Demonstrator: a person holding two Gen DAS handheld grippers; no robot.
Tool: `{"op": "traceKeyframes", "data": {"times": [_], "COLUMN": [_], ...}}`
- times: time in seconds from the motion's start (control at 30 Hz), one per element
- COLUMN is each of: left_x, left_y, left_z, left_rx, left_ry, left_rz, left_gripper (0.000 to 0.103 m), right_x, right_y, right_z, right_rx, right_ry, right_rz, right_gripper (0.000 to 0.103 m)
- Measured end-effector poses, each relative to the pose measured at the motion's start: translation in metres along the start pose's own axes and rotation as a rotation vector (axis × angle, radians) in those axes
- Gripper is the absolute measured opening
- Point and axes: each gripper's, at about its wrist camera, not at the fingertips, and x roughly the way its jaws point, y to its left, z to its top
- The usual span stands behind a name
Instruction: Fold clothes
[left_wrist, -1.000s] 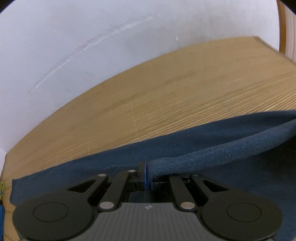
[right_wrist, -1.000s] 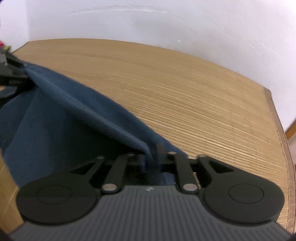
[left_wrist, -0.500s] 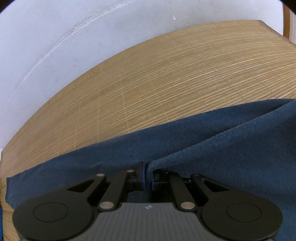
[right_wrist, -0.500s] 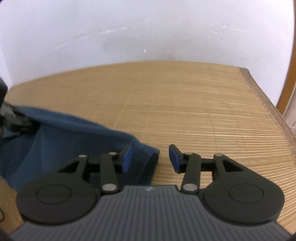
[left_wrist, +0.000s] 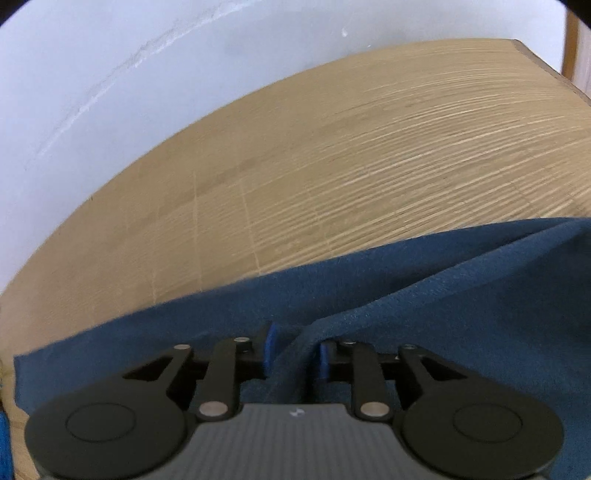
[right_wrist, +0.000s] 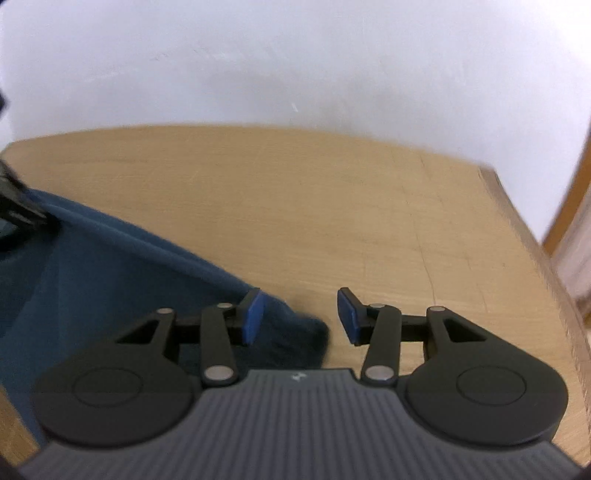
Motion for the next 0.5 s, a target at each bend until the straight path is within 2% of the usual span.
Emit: {"op": "traceKeyframes", "data": {"times": [0.1, 0.2, 0.3, 0.37, 0.5], "left_x": [-0.014, -0.033, -0.054, -0.064, -0.072], "left_y": [0.004, 0.016, 0.032, 0.044, 0.065], "left_z": [-0.014, -0.037, -0.064, -0.085, -0.129], "left_rx": [0.008, -0.041, -0.113, -0.161, -0.243], "left_ry": [-0.024, -0.058, -0.087, -0.088, -0.035], "left_rz": [-0.01, -0.019, -0.032, -0.007, 0.092], "left_gripper": [0.035, 0.038, 0.04, 0.042, 0.042], "right_x": [-0.011, -0.014, -0.009, -0.007, -0.006], "right_y": [0.021, 0.043, 0.054, 0.061, 0.073], "right_z": [0.008, 0.011, 0.006, 0.0, -0.009], "right_rx": [-0.086, -0.17, -0.162, -0.159, -0.164], "right_ry": [-0.035, -0.044, -0.006, 0.021, 0.042], "right_rz": [0.081, 0.138, 0.212, 0.239, 0.308], "right_gripper": [0.047, 0.047, 0.047, 0.047, 0.047]}}
